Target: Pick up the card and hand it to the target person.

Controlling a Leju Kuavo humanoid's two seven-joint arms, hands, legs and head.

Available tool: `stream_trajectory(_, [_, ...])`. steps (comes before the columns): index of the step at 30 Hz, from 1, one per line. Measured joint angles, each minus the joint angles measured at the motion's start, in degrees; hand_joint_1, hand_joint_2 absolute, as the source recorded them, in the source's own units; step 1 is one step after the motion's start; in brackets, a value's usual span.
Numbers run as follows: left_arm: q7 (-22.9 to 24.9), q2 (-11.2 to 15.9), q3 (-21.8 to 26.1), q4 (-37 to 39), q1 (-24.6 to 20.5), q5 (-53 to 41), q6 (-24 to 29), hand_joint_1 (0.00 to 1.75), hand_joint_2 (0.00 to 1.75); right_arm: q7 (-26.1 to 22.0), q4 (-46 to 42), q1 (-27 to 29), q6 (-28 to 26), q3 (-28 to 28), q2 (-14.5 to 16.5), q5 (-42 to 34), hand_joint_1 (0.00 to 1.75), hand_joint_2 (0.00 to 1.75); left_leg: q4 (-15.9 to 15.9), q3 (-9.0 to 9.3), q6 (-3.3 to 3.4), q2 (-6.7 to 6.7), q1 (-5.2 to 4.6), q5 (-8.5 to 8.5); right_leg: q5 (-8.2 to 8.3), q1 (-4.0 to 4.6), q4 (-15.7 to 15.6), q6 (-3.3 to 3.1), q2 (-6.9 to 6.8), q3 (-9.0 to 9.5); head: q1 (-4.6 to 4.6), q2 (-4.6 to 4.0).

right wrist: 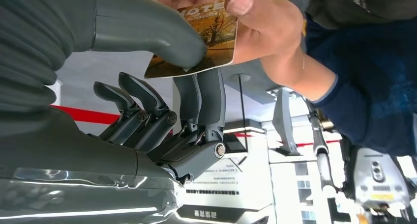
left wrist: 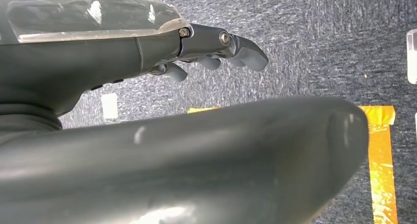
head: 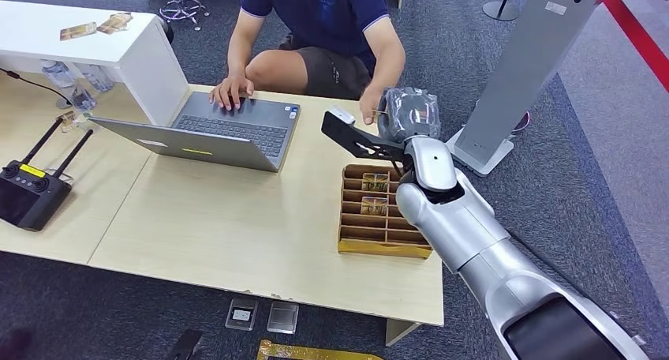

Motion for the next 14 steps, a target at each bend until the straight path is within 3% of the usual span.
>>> stream_trajectory(4, [-0.2, 0.08, -0.17, 0.0, 0.02, 0.02, -0.52, 0.0, 0.0, -0.54, 2.9, -0.01, -0.02, 0.0, 0.47, 0.02, 0.0, 1.75, 0.0, 0.01, 0.0, 0.0, 0.0, 0.0, 0.0, 0.0, 0.0, 0.0, 0.01, 0.0, -0.04, 0.0])
stream_trajectory(14, [-1.33, 0.38, -0.22, 0.02, 0.46, 0.89, -0.39, 0.0, 0.0, -1.98, 4.12, -0.14, -1.69, -0.25, 1.13, -0.23, 0.0, 1.75, 0.0, 0.02, 0.0, 0.02, 0.0, 0.0, 0.0, 0.0, 0.01, 0.0, 0.02, -0.01, -0.02, 0.0])
